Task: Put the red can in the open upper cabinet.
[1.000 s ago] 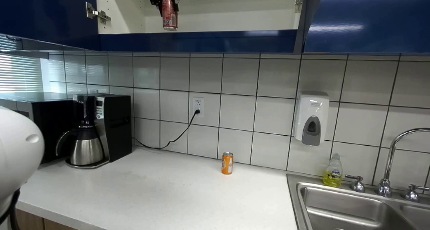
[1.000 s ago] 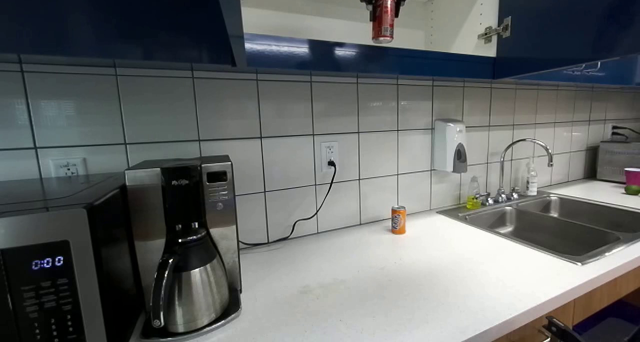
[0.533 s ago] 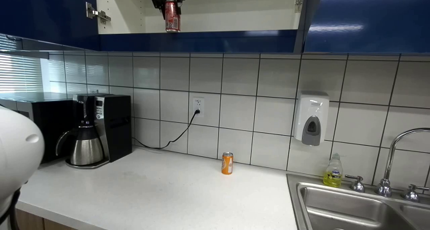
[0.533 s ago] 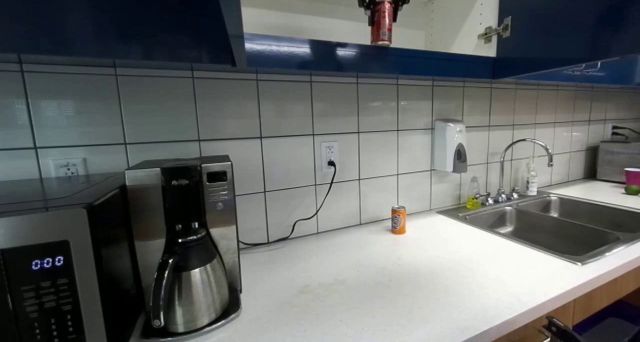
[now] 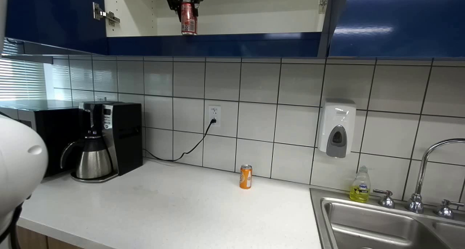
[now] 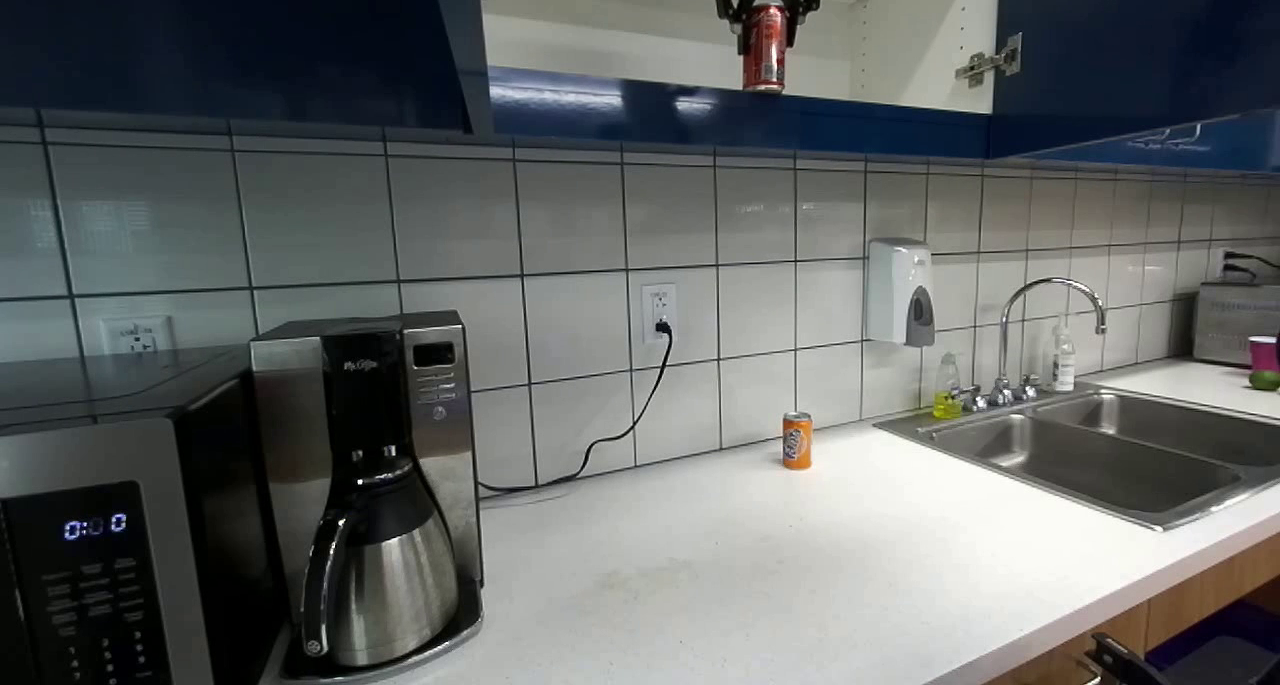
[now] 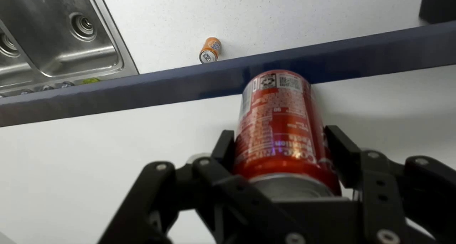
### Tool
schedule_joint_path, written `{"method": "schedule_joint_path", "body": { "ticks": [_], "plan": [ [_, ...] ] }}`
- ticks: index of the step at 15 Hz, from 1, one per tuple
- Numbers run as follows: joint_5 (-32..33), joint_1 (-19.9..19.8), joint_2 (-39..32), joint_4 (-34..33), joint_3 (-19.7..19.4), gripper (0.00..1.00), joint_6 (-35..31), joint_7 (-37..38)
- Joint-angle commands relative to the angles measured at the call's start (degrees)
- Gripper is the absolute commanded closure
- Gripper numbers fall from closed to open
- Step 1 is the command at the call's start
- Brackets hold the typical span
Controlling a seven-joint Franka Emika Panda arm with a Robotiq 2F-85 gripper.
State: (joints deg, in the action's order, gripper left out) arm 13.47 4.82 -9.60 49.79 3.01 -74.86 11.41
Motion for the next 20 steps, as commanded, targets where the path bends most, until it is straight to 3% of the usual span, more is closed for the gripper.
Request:
{"method": "schedule_joint_path", "body": {
  "ticks": [1,7,20],
  "plan": [
    [0.1,0.2,-3.9,-7.1,-0.2,0.59,3.9,0.6],
    [0.3,0.4,-6.7,-12.1,-0.2,0.59,6.4,0.5],
    [0.1,0.9,-6.7,-13.1,0.0,0.59,5.7,0.3]
  ]
}}
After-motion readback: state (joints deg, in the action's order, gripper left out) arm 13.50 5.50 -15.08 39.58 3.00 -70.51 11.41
